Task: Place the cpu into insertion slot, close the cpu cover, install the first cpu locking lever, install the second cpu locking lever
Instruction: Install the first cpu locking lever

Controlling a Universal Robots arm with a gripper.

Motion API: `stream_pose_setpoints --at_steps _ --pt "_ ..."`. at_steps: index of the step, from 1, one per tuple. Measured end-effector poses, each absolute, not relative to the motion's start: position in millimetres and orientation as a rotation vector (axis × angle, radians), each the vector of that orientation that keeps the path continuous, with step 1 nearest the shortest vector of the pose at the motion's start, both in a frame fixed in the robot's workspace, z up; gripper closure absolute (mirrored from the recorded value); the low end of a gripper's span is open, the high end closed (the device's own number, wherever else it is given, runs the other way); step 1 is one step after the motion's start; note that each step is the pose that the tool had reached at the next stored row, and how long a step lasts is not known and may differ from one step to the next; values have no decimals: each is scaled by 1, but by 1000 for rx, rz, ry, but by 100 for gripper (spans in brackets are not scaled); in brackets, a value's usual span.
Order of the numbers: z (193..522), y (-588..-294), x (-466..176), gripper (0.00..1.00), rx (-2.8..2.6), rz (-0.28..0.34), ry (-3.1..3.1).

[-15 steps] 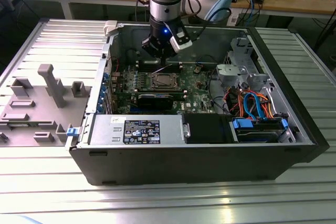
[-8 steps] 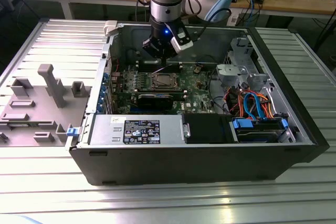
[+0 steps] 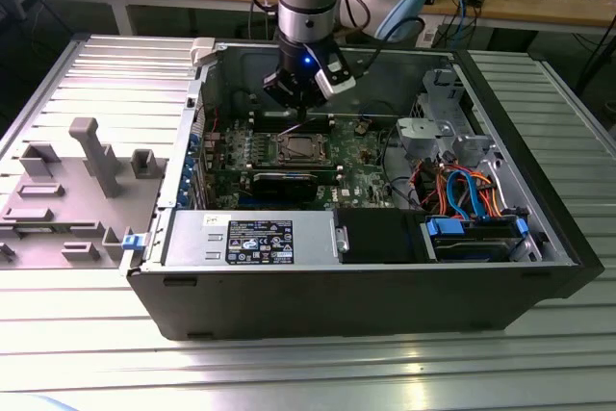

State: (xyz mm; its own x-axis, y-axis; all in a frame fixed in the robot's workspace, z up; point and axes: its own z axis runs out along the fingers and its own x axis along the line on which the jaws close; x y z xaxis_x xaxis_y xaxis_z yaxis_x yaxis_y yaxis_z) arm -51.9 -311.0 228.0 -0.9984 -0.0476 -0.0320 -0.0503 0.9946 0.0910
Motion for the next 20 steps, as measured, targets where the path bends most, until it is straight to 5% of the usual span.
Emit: stream_pose_setpoints --at_steps 20 --pt "220 -311 -41 89 6 159 3107"
